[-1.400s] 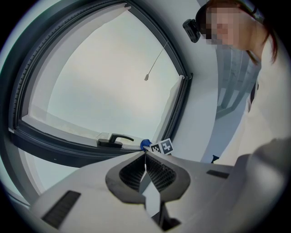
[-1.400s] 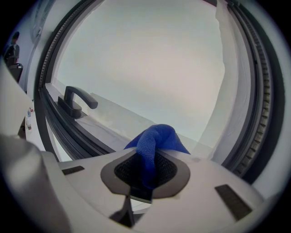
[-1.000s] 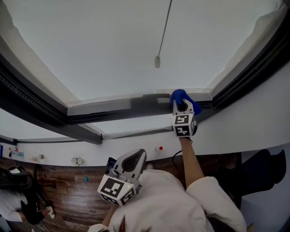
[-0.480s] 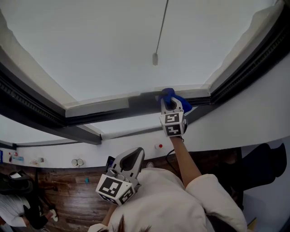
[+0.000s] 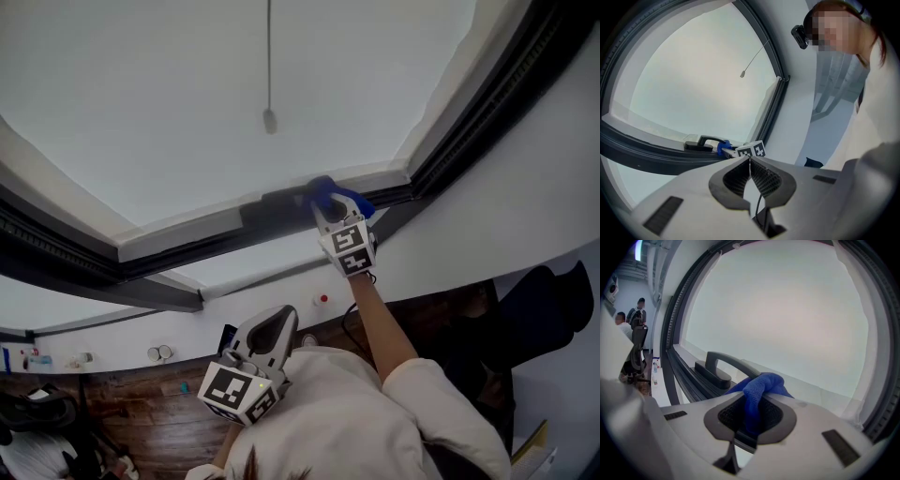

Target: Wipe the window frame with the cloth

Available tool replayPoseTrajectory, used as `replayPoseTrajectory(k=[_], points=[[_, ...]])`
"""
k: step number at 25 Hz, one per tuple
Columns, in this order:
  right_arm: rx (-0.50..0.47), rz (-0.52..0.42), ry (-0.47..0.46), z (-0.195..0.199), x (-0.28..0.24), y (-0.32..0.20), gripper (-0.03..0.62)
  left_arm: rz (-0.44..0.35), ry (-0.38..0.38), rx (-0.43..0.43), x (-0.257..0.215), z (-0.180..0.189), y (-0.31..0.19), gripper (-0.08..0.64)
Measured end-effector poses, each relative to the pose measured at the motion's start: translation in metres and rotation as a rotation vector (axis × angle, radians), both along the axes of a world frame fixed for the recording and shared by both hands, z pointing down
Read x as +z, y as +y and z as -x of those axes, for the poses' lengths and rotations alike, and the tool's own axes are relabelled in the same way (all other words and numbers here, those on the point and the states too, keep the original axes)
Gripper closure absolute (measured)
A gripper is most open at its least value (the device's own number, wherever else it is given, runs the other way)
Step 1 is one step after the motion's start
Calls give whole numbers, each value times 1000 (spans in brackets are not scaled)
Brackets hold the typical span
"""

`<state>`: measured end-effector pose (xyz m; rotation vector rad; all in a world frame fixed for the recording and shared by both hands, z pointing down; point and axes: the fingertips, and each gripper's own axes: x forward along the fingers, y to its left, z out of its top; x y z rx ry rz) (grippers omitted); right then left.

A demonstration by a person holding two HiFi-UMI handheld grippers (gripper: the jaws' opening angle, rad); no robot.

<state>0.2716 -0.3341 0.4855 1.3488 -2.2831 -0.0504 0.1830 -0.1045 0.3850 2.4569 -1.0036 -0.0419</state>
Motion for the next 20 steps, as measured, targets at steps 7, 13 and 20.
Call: replayPoseTrajectory(k=[7,13,20], points=[[222,-147,-54,-117,-36,8,546,1,0,0,0,-6,0,549],[397,-88,59,-212,-21,11,546,0,-13,7,1,-13,-1,549],[409,-29,109,-233,9,-9,546,4,0,-114,-1,15,-15,549]])
